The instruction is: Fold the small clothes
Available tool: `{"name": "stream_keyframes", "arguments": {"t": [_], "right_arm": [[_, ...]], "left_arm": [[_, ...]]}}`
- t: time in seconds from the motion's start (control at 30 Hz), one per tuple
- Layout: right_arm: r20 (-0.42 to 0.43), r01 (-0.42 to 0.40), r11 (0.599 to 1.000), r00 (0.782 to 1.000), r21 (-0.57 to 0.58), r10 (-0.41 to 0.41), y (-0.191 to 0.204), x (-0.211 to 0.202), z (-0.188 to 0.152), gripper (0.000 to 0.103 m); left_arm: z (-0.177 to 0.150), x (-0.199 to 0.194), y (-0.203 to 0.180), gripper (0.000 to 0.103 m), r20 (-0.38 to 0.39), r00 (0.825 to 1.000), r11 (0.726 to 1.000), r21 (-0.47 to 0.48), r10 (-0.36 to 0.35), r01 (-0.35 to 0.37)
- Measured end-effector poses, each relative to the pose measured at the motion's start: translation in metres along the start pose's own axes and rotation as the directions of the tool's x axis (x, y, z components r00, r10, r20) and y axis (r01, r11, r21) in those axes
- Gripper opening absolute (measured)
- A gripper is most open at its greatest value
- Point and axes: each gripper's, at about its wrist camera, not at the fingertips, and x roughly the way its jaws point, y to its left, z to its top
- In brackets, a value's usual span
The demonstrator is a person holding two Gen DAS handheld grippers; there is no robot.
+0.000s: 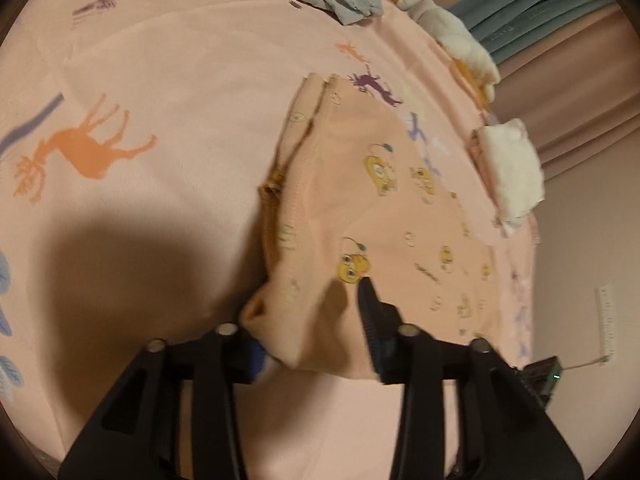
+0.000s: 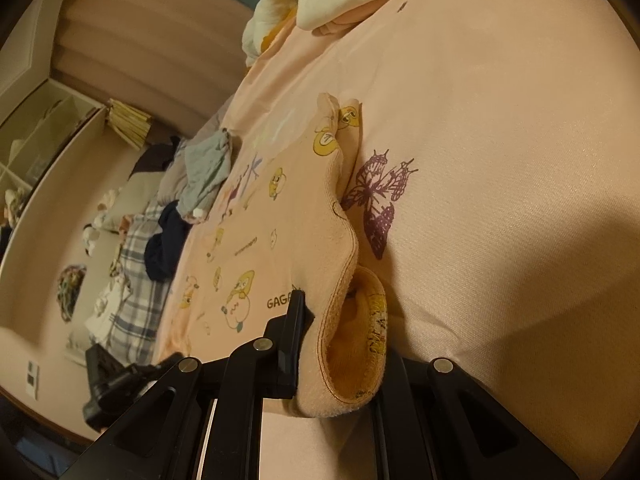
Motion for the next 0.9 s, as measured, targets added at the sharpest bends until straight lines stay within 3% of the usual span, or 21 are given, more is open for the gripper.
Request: {"name": "stream_keyframes", "arguments": {"t": [0.03, 0.07, 0.2, 0.23, 0.37, 0.53, 0.67, 0.9], "right_arm": [[0.003, 0.013, 1.0, 1.0, 0.0, -0.013, 0.002, 0.0, 0.0, 0.007], [0.007, 0.024, 1.0, 1.0, 0.004, -0.024, 0.004, 0.0, 0.0, 0.007], [0.023, 0.066, 0.998, 0.998, -0.008, -0.066, 0.022, 0.004, 0.002, 0.007], [0.033, 0.08, 0.996, 0.996, -0.026, -0.079, 0.028, 0.005, 0.001, 0.007], [0.057, 0.068, 0.994, 0.996, -0.08, -0.064, 0.055, 0.008, -0.003, 0.007], [0.079, 0.104, 0.978, 0.993, -0.18, -0.091, 0.079, 0.015, -0.009, 0.008], [0.076, 0.132, 0.964, 0.99, -0.231, -0.117, 0.087, 0.023, -0.013, 0.008], [0.074, 0.116, 0.969, 0.992, -0.216, -0.103, 0.084, 0.022, -0.01, 0.008]], "left_arm": [[-0.001, 0.0, -0.001, 0.057, -0.01, 1.0, 1.0, 0.014, -0.025, 0.025], [-0.002, 0.0, -0.004, 0.057, -0.015, 0.999, 0.998, 0.043, -0.036, 0.037], [-0.009, 0.0, -0.011, 0.052, 0.012, 1.0, 0.993, 0.118, -0.011, 0.009], [-0.01, 0.001, -0.01, 0.046, 0.026, 1.0, 0.992, 0.123, 0.001, -0.004], [-0.005, 0.007, 0.005, 0.027, 0.04, 0.999, 0.997, 0.081, 0.006, -0.01], [0.001, 0.007, 0.022, 0.021, 0.017, 0.997, 0.998, -0.001, -0.07, 0.07], [0.001, 0.007, 0.023, 0.018, 0.016, 0.996, 0.996, -0.014, -0.082, 0.083], [0.0, 0.005, 0.021, 0.018, 0.019, 0.997, 0.997, -0.002, -0.077, 0.077]]}}
